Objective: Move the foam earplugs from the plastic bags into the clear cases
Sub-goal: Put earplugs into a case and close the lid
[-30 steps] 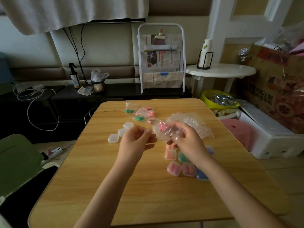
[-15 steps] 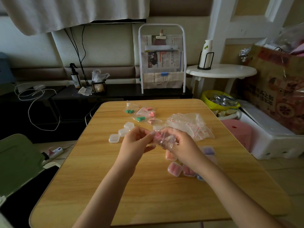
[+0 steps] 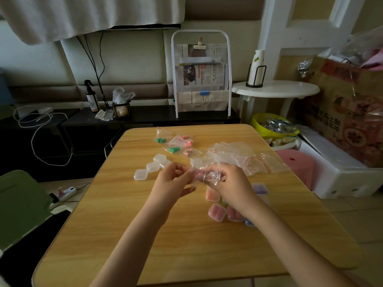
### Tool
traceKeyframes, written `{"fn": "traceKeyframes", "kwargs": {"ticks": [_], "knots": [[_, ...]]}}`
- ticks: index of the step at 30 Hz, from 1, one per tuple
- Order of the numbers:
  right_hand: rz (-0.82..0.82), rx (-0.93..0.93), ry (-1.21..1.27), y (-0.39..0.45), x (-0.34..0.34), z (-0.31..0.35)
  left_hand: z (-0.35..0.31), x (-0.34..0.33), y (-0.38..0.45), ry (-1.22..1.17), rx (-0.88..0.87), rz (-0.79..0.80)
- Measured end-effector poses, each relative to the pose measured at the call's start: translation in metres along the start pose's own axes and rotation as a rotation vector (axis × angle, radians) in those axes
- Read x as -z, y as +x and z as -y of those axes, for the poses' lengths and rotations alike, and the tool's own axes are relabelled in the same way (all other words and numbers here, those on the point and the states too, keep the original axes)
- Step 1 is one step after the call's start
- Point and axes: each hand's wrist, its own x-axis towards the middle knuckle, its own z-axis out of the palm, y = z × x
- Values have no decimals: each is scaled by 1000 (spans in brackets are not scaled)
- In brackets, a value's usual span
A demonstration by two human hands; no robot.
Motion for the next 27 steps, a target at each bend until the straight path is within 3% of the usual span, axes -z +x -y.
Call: {"fn": "traceKeyframes", "kwargs": {"ticks": [6,11,18,27], "knots": [[53,5,81,-2,1,1,0,-2,-1,-31,1,-12],[118,-26,122,-4,3,7,1,0,2,-81,25,-113],[284,-57,60,-1,5,1,4,0,6,61,-51,-240],[179,-6,56,3,23,-1,0,15,13,180,-106,-438]]}}
